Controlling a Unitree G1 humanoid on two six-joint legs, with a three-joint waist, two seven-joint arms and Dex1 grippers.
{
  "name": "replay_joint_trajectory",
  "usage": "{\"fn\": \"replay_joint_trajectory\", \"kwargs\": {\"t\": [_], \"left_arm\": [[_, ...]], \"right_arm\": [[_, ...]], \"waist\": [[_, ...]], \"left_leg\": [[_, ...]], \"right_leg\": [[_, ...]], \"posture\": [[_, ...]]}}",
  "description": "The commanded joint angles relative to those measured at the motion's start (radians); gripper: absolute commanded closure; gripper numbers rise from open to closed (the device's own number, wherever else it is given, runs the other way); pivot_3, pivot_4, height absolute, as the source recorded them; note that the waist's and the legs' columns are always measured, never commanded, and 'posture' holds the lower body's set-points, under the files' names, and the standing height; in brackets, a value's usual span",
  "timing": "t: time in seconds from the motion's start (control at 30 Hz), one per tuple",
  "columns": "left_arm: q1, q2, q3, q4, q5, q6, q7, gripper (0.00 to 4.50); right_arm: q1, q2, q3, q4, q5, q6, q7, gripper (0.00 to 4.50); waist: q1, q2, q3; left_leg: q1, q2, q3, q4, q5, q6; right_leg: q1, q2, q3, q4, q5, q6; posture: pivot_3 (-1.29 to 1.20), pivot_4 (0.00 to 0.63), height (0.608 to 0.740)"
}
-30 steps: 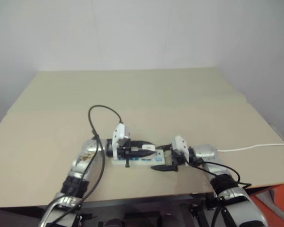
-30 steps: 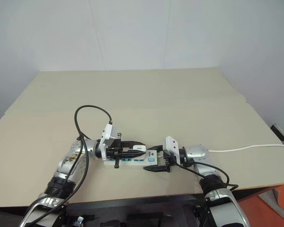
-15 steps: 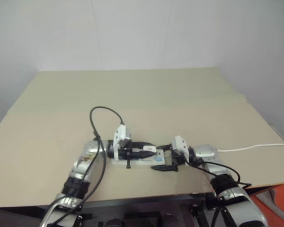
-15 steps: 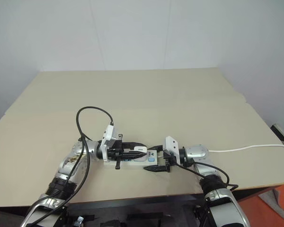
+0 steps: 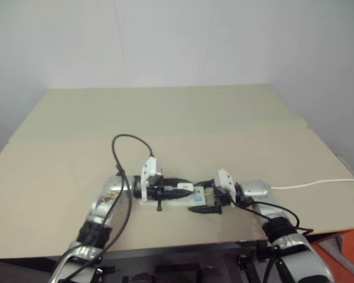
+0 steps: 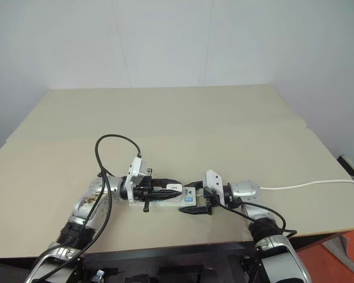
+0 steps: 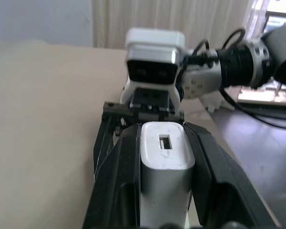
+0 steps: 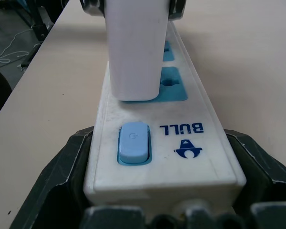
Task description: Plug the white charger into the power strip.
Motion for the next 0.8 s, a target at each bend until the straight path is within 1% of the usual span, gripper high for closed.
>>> {"fn": "replay_joint_trajectory", "kwargs": {"t": [0.03, 0.23, 0.37, 0.6, 0.8], "left_arm": [[0.005, 0.029, 0.003, 0.049, 0.032, -0.025, -0.004, 3.47], [0.004, 0.065, -0.016, 0.103, 0.065, -0.052, -0.016, 3.47], [-0.005, 0.074, -0.034, 0.14, 0.084, -0.074, -0.012, 3.47], [-0.036, 0.069, -0.067, 0.194, 0.101, -0.106, -0.013, 3.47], [-0.005, 0.074, -0.083, 0.191, 0.103, -0.125, -0.023, 3.47]], "right_arm": [[0.016, 0.005, 0.04, 0.003, -0.029, 0.019, 0.017, 1.08], [0.017, 0.002, 0.039, 0.005, -0.029, 0.017, 0.021, 1.08], [0.017, 0.001, 0.04, 0.004, -0.028, 0.017, 0.018, 1.08], [0.016, 0.002, 0.04, 0.003, -0.029, 0.017, 0.014, 1.08], [0.022, 0.001, 0.039, -0.008, -0.026, 0.022, 0.01, 1.08]], "waist": [[0.0, 0.0, 0.0], [0.0, 0.0, 0.0], [0.0, 0.0, 0.0], [0.005, 0.001, -0.002], [0.006, 0.001, -0.004]], "left_leg": [[0.0, 0.0, 0.0, 0.0, 0.0, 0.0], [0.004, 0.003, 0.003, 0.0, -0.001, 0.0], [0.015, 0.008, 0.005, 0.0, -0.007, -0.002], [0.019, 0.008, 0.008, 0.0, -0.008, -0.002], [0.021, 0.008, 0.01, 0.0, -0.008, -0.002]], "right_leg": [[0.0, 0.0, 0.0, 0.0, 0.0, 0.0], [0.002, 0.003, 0.003, 0.0, 0.0, 0.0], [0.014, 0.008, 0.004, -0.005, 0.0, -0.001], [0.016, 0.008, 0.007, -0.004, 0.0, -0.001], [0.017, 0.009, 0.008, -0.005, 0.0, -0.001]], "posture": [[0.0, 0.15, 0.74], [0.0, 0.15, 0.74], [0.0, 0.15, 0.74], [0.0, 0.15, 0.74], [0.0, 0.15, 0.74]]}}
